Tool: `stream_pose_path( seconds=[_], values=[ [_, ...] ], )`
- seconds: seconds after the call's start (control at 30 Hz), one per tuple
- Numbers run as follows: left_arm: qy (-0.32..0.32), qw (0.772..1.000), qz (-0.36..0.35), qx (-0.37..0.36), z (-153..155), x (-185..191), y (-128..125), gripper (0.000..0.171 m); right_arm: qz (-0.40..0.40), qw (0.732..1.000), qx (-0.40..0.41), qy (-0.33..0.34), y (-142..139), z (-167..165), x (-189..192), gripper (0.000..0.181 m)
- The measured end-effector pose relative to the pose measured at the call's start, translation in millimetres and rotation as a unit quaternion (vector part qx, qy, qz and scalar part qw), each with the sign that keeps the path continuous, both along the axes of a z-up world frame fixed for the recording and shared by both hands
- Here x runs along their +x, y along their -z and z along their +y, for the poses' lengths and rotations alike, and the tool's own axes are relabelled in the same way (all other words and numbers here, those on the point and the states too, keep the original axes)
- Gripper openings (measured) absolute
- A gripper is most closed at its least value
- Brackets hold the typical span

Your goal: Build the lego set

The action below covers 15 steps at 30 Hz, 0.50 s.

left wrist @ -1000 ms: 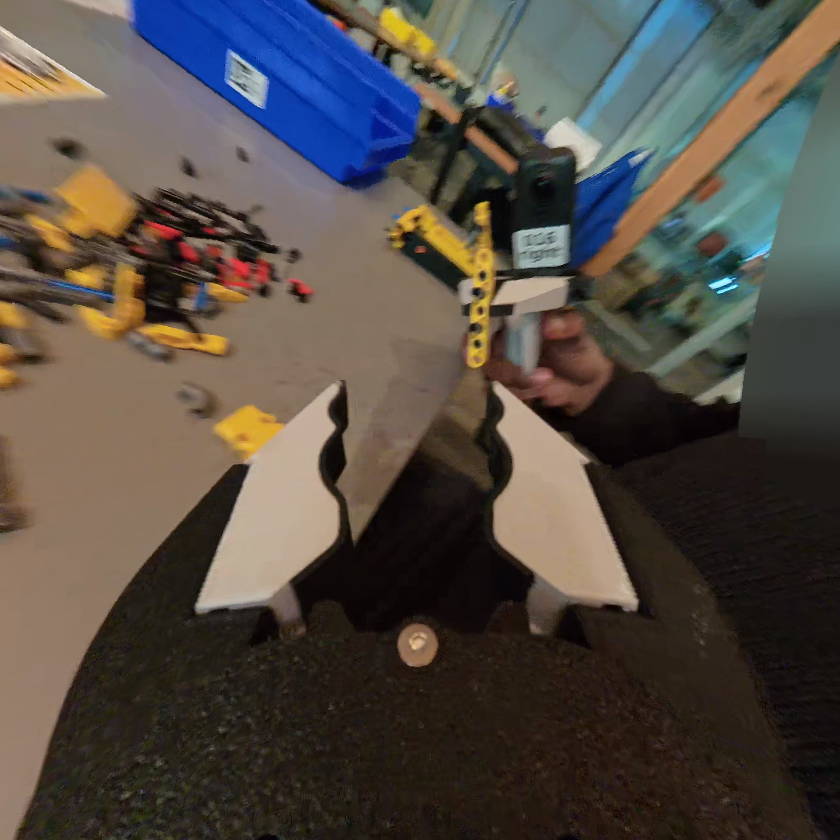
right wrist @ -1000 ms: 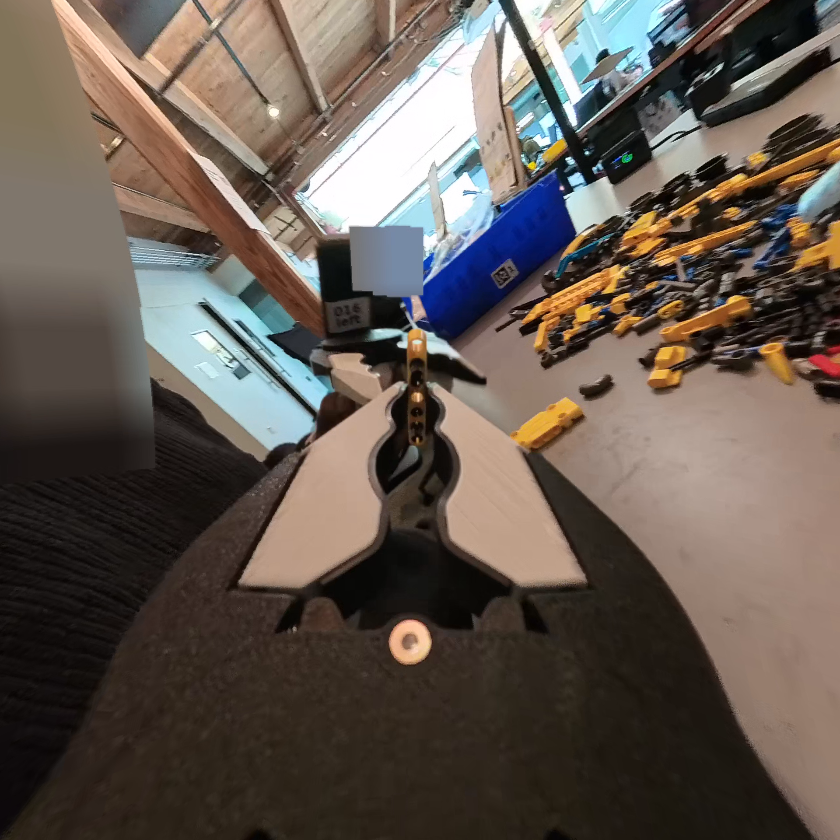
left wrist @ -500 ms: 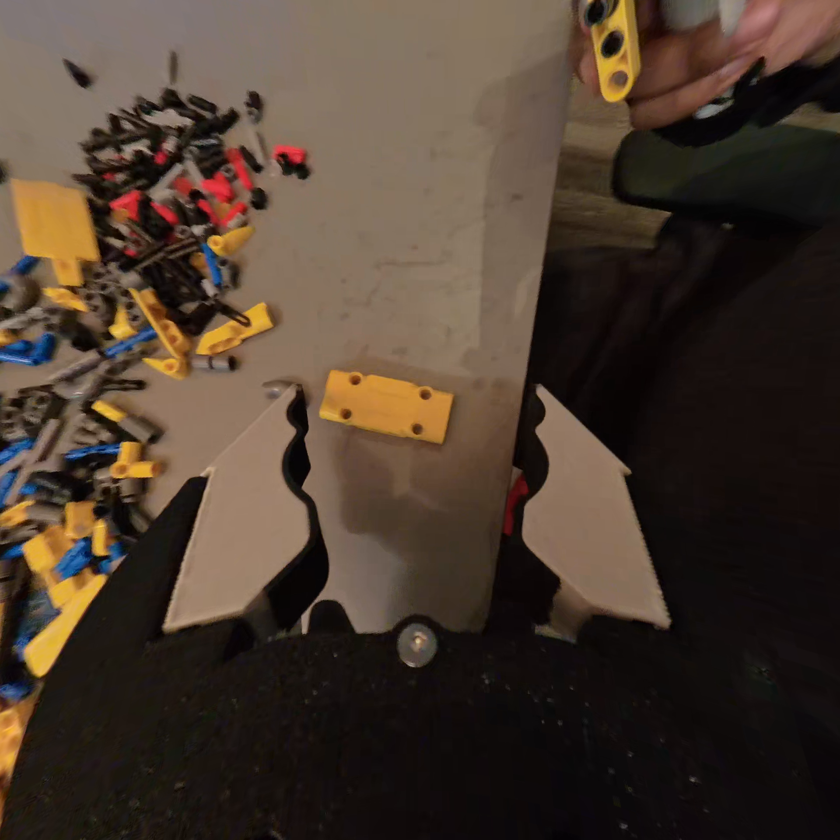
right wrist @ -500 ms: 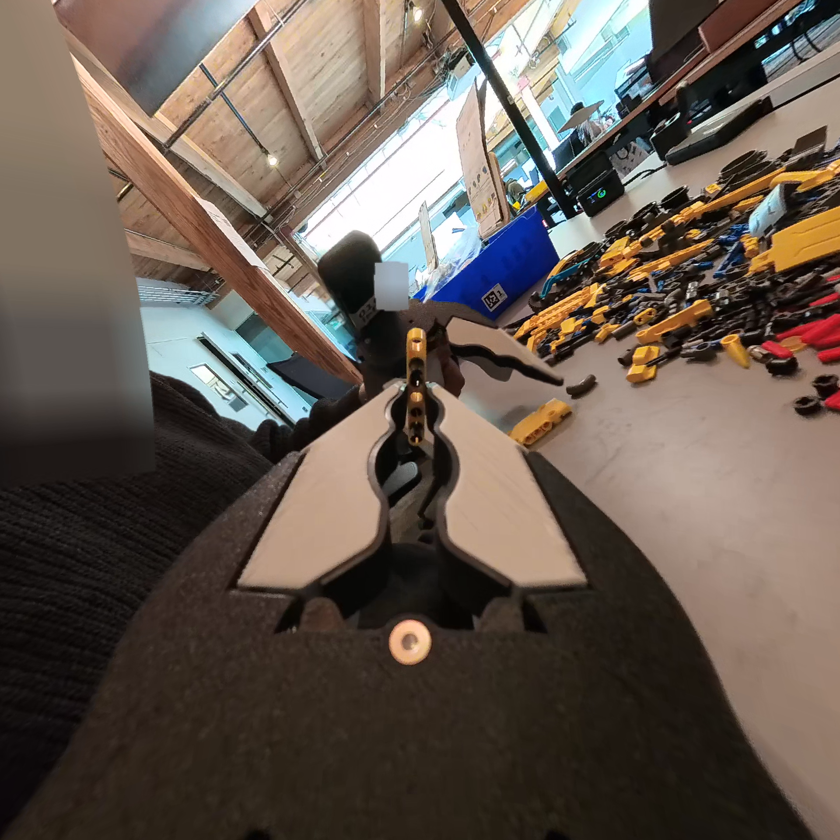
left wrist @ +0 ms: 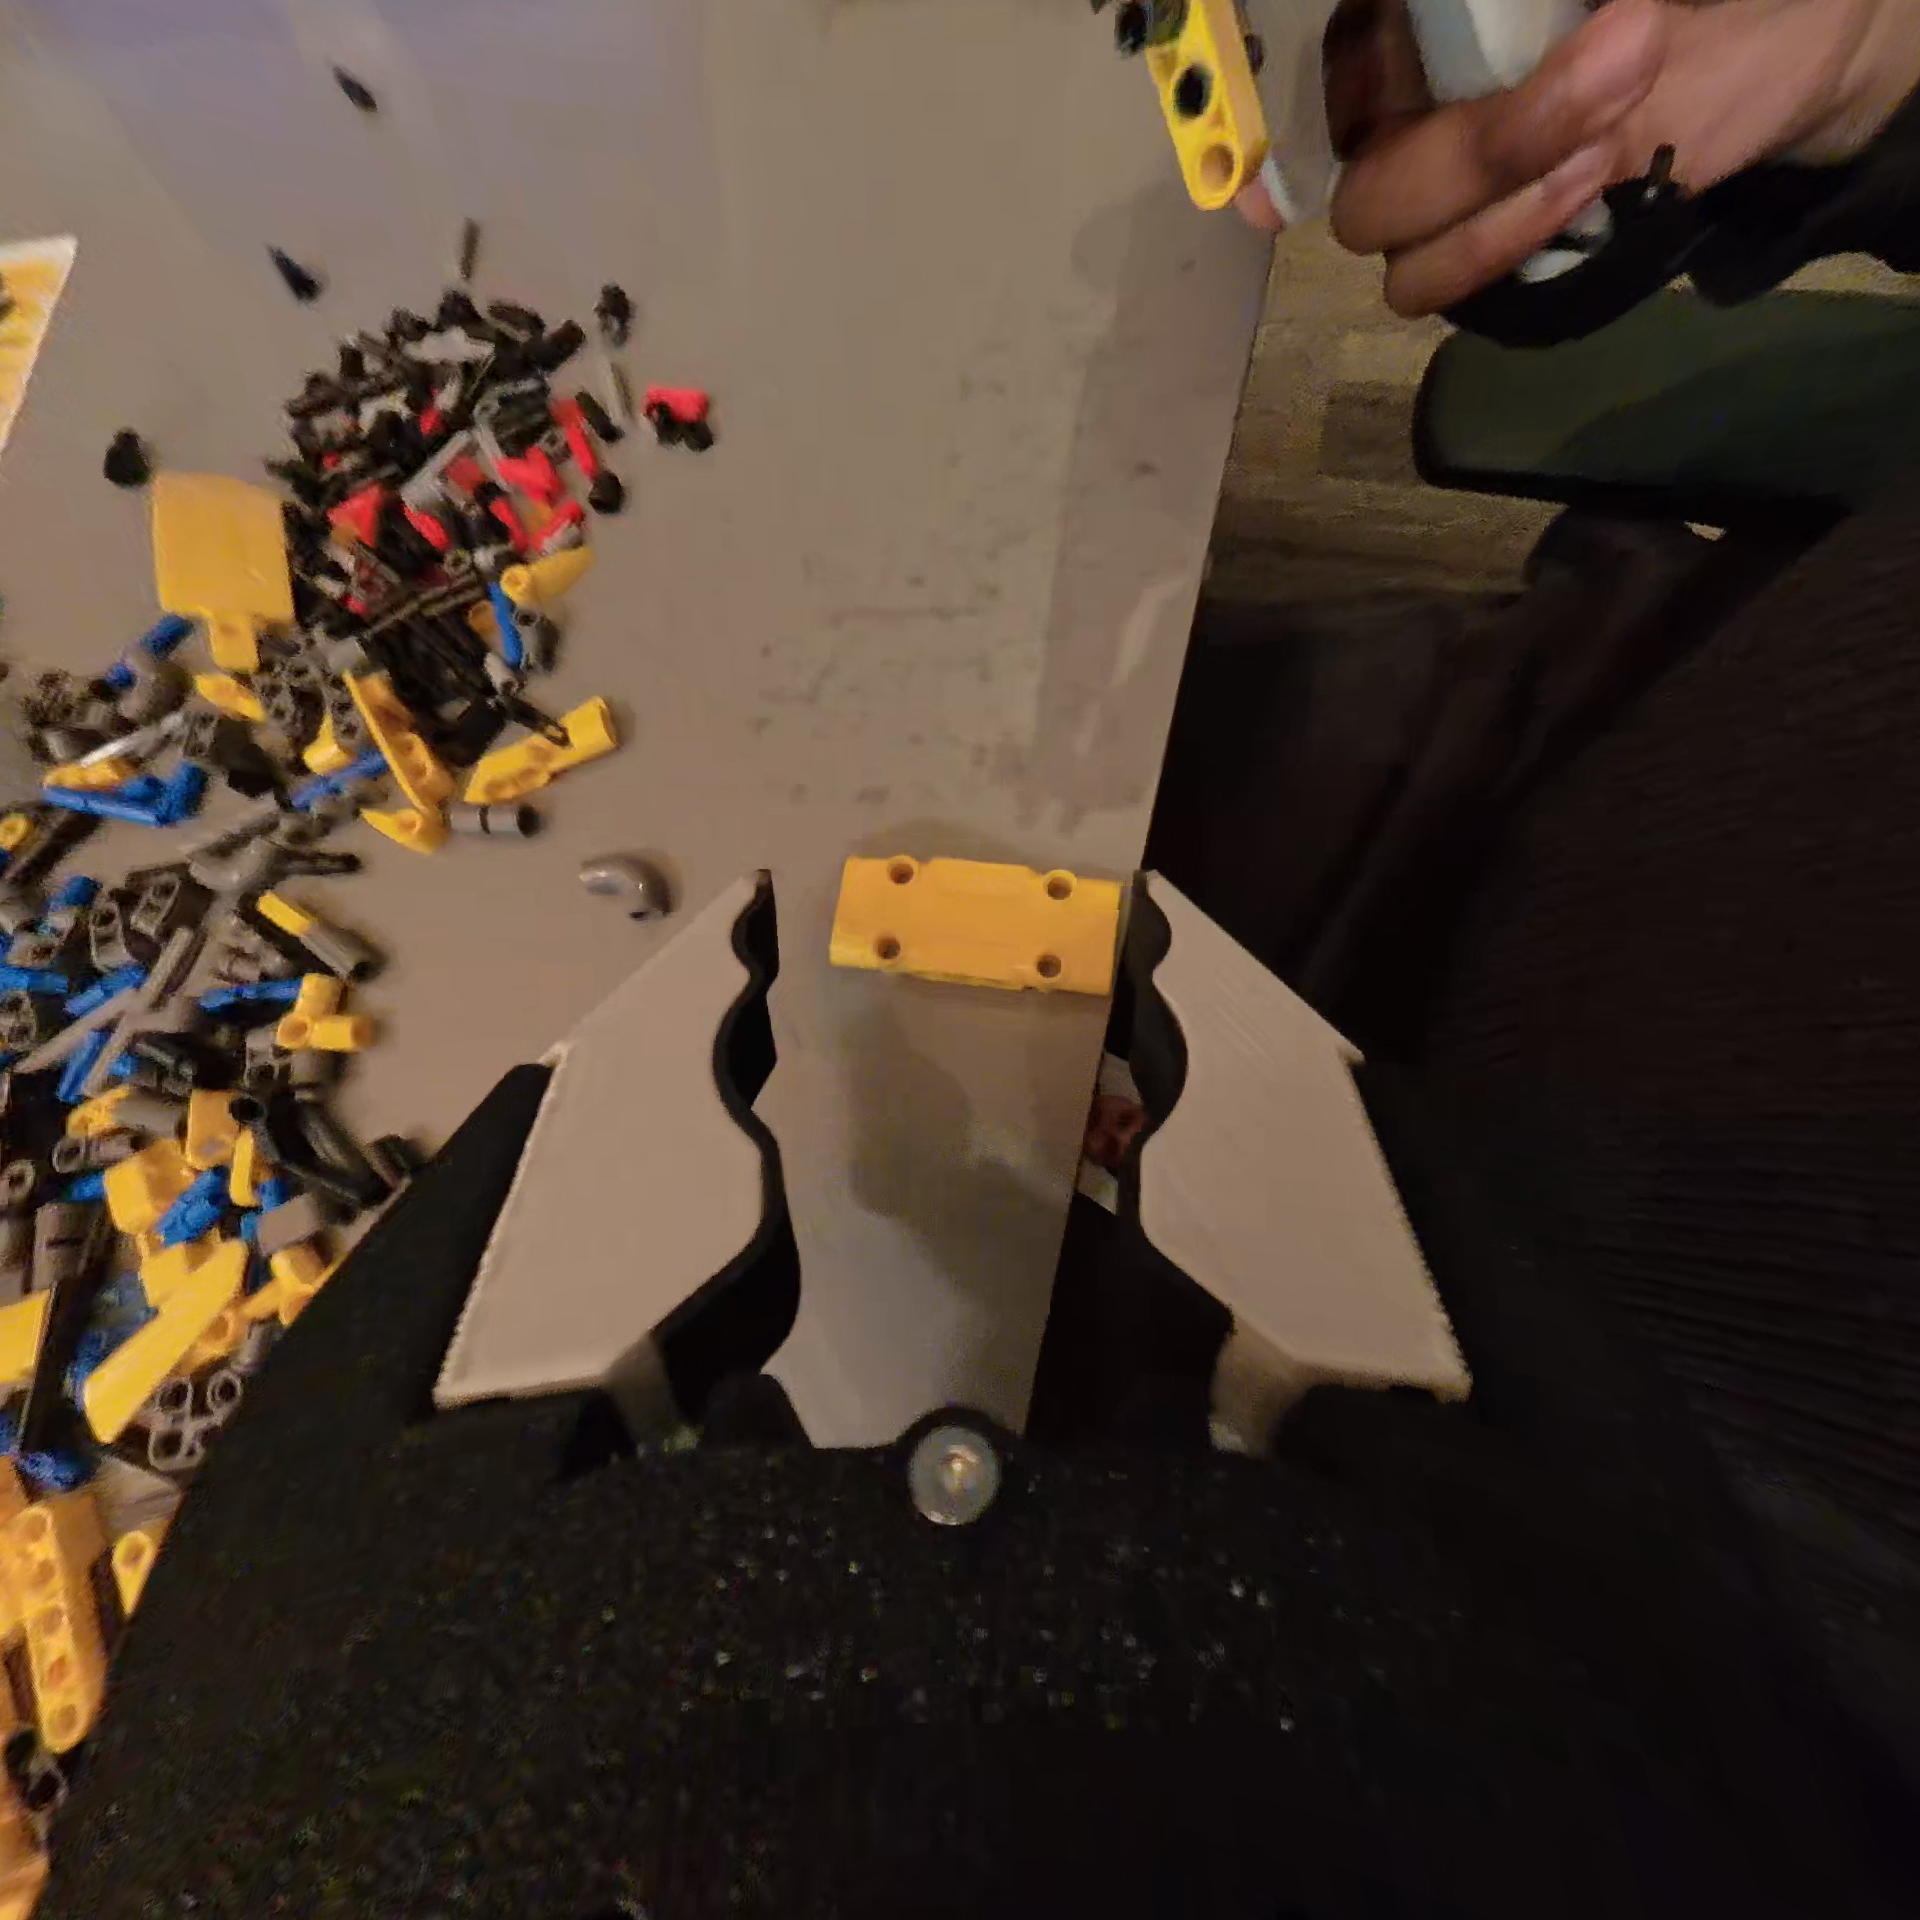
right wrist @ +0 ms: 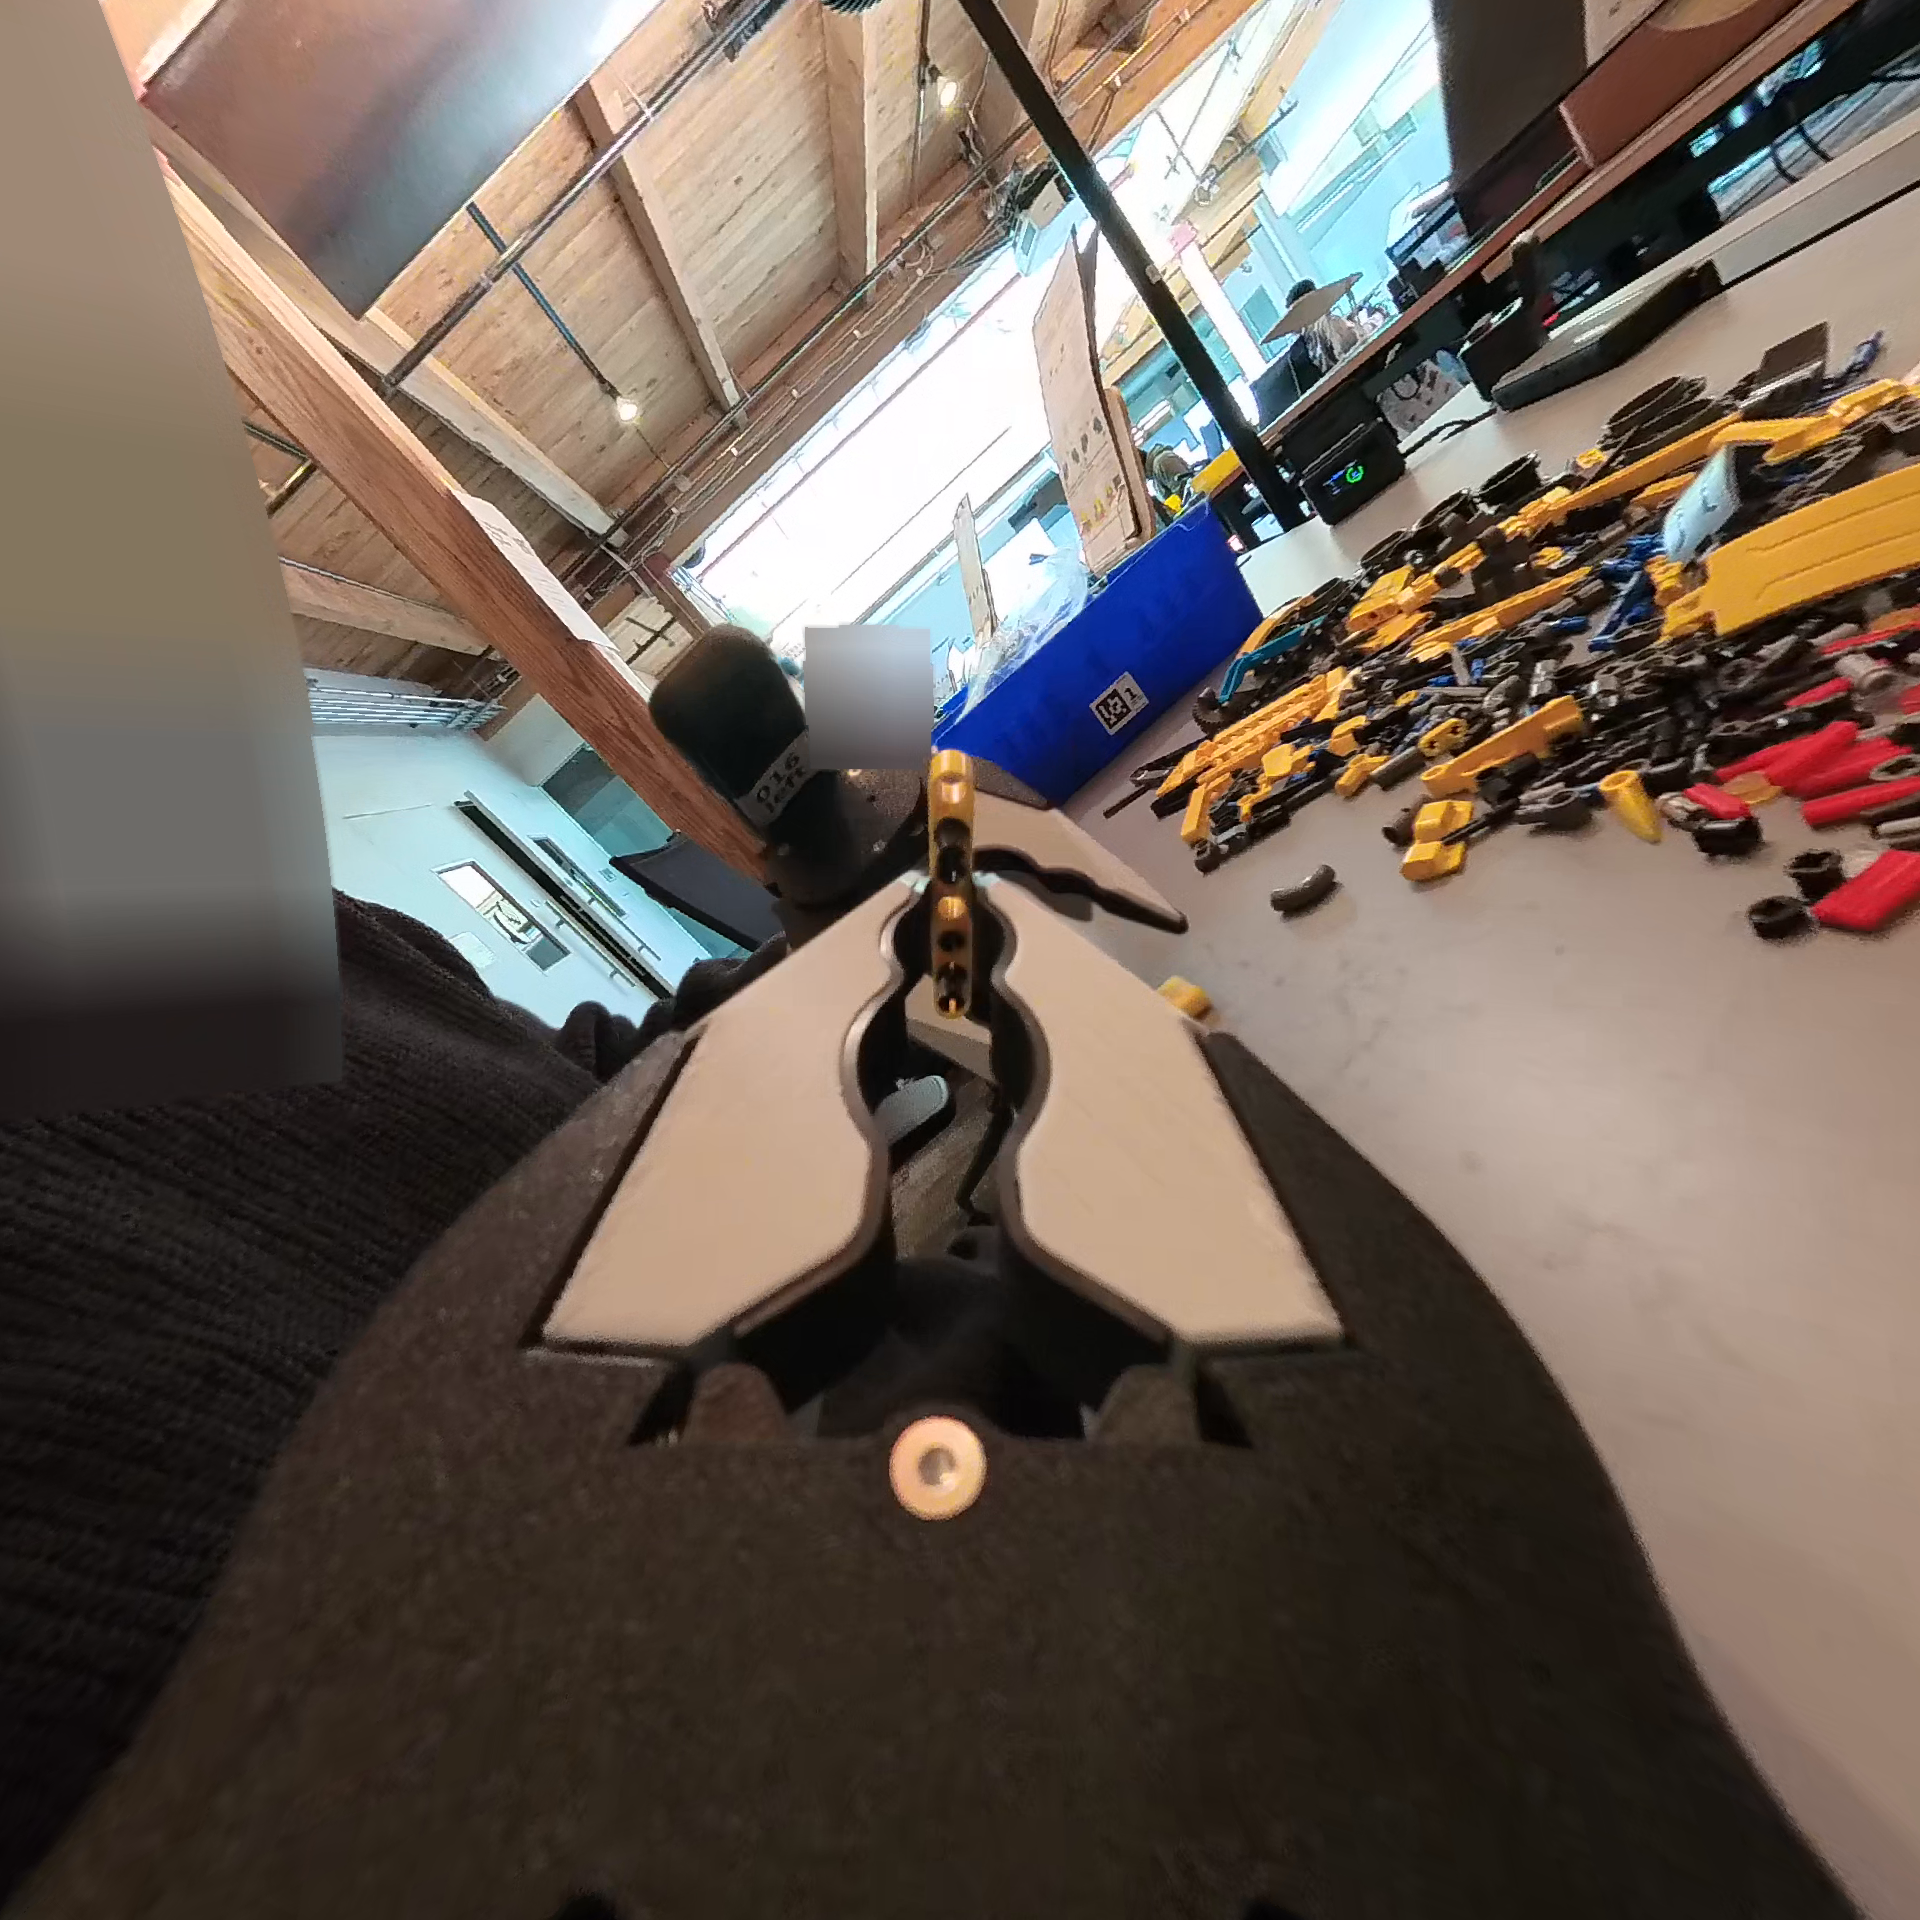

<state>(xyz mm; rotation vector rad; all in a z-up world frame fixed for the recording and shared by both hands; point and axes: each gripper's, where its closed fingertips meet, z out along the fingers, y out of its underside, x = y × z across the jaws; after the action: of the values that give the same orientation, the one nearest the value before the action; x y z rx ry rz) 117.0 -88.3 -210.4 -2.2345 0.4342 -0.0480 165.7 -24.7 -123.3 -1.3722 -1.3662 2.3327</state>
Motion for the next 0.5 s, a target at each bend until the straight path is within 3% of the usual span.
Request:
stream_pose_path(
  seconds=[0.17,0.5],
  values=[
    [0.034,0.998,0.011,-0.055,-3,2,20,0.07,-0.003,1.0,0.013,-0.007,0,-6,3,0.006],
    [0.014,0.999,0.031,-0.033,2,5,21,0.069,-0.08,0.996,0.03,-0.028,21,-25,-1,0.007]
  ],
)
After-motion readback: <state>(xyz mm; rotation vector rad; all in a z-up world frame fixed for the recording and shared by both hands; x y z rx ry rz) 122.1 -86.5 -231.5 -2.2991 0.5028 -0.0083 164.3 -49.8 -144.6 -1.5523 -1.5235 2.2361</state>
